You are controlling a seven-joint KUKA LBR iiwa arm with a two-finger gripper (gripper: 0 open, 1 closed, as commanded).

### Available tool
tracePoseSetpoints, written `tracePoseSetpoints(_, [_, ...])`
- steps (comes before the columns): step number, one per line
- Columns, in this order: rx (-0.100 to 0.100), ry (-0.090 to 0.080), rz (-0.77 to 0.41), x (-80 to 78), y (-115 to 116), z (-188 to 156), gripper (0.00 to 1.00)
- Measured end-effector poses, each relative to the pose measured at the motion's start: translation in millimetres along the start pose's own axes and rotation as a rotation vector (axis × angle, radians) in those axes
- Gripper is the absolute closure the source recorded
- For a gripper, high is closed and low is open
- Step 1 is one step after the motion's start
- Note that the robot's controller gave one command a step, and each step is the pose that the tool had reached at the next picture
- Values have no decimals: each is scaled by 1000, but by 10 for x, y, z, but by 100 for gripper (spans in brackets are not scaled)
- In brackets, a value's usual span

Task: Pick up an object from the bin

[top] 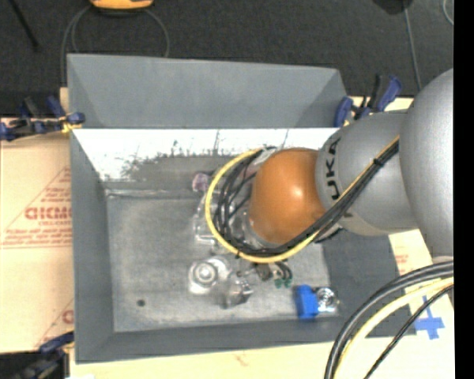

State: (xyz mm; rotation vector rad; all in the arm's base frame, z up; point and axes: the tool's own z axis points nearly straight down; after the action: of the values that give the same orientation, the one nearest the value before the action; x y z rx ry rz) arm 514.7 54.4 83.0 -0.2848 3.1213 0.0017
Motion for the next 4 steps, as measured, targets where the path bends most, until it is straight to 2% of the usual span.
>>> tracePoseSetpoints(1, [-1,3,207,-12,191,-177,0])
tracePoseSetpoints(2, [-1,4,254,-143,174,-172,0])
tracePoseSetpoints(3, [-5,2,350,-121,80,69,0])
tracePoseSetpoints(4, [-8,-21,456,60,5,55,0])
